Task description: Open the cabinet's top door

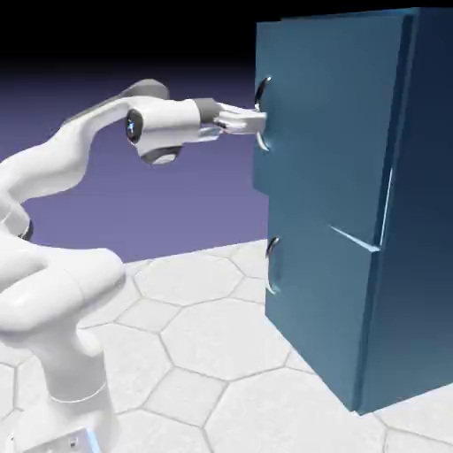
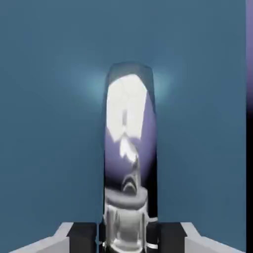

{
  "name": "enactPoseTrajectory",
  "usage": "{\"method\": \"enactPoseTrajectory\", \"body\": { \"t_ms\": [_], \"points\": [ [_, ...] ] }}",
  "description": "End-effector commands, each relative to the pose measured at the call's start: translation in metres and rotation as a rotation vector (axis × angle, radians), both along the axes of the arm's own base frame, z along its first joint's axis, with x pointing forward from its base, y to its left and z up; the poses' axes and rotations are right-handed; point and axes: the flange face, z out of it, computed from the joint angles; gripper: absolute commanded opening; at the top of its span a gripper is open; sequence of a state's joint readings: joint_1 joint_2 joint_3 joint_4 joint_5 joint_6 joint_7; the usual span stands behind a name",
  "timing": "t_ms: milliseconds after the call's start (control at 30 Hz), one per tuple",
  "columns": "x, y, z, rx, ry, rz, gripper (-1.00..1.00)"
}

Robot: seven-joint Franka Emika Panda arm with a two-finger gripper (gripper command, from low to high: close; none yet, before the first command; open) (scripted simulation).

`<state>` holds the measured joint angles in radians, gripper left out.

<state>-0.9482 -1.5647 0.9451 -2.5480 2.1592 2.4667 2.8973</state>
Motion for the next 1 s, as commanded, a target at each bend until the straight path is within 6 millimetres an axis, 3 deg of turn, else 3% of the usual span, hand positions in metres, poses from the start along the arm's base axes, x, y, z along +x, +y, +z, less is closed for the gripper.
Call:
{"method": "enactPoseTrajectory", "body": {
  "t_ms": [0, 233, 500, 967],
  "points": [
    [-0.006, -0.004, 0.000, 0.000, 0.000, 0.021, -1.00],
    [-0.045, -0.033, 0.000, 0.001, 0.000, 0.154, -1.00],
    [-0.098, -0.090, 0.000, 0.001, 0.000, 0.364, -1.00],
    [-0.151, -0.187, 0.000, 0.001, 0.001, 0.666, -1.00]
  ]
}}
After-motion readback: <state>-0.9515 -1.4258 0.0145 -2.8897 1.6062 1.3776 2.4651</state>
